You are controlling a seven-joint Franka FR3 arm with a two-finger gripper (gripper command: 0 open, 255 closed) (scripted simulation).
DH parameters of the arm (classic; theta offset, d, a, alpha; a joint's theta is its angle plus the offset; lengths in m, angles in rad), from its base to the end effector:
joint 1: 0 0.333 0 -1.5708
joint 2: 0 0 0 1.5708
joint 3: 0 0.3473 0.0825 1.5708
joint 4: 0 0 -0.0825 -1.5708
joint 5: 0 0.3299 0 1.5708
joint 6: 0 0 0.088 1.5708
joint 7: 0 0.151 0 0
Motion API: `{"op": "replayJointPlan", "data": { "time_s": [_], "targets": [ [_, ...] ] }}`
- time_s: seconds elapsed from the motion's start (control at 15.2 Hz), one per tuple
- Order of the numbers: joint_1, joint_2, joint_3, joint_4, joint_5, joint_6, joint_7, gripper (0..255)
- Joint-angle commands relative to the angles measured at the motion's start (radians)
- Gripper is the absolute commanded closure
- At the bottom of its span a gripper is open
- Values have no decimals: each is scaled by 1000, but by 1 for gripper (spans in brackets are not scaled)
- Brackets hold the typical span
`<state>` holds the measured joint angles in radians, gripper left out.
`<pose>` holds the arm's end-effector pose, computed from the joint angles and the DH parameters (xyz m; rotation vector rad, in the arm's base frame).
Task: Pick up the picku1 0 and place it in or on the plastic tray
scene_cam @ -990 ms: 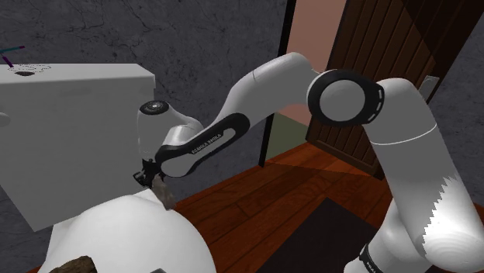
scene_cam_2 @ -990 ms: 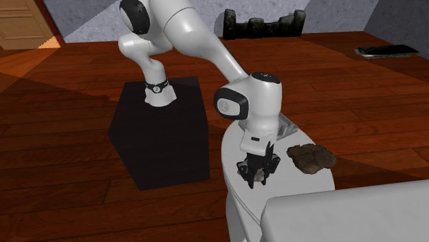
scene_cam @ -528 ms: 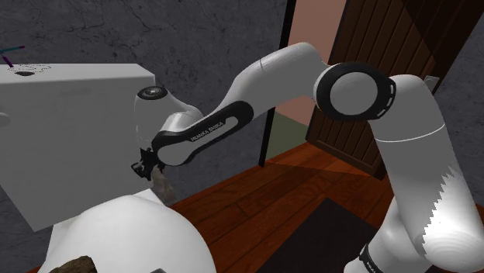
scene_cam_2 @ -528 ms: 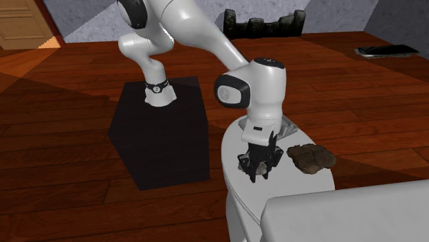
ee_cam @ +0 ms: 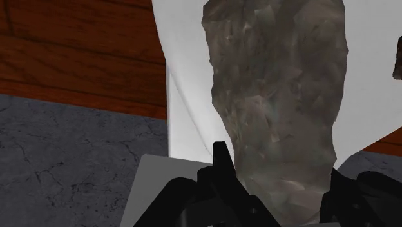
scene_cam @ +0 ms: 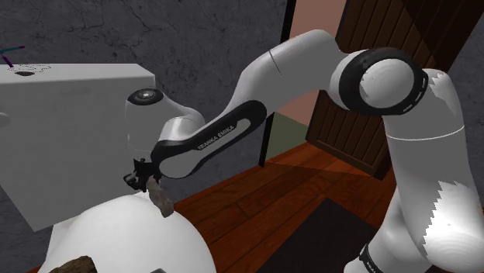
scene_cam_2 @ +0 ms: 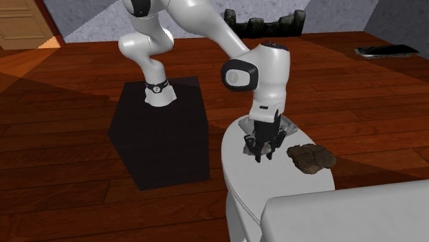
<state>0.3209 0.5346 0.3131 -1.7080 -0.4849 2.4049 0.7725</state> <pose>0.5663 0.3613 0.3294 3.0756 0.2065 0.4426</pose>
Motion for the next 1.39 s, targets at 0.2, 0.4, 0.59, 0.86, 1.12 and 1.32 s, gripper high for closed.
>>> {"op": "replayJointPlan", "data": {
  "time_s": [0.2,0.4,0.59,0.86,1.12,1.32],
  "targets": [
    [63,-66,13,-103,-22,16,114,255],
    [106,-100,24,-152,-35,16,185,255],
    [150,-127,37,-190,-47,11,255,255],
    [212,-151,56,-224,-61,-4,348,255],
    [277,-164,77,-239,-74,-28,441,255],
    [327,-164,94,-238,-83,-52,509,255]
  ]
}}
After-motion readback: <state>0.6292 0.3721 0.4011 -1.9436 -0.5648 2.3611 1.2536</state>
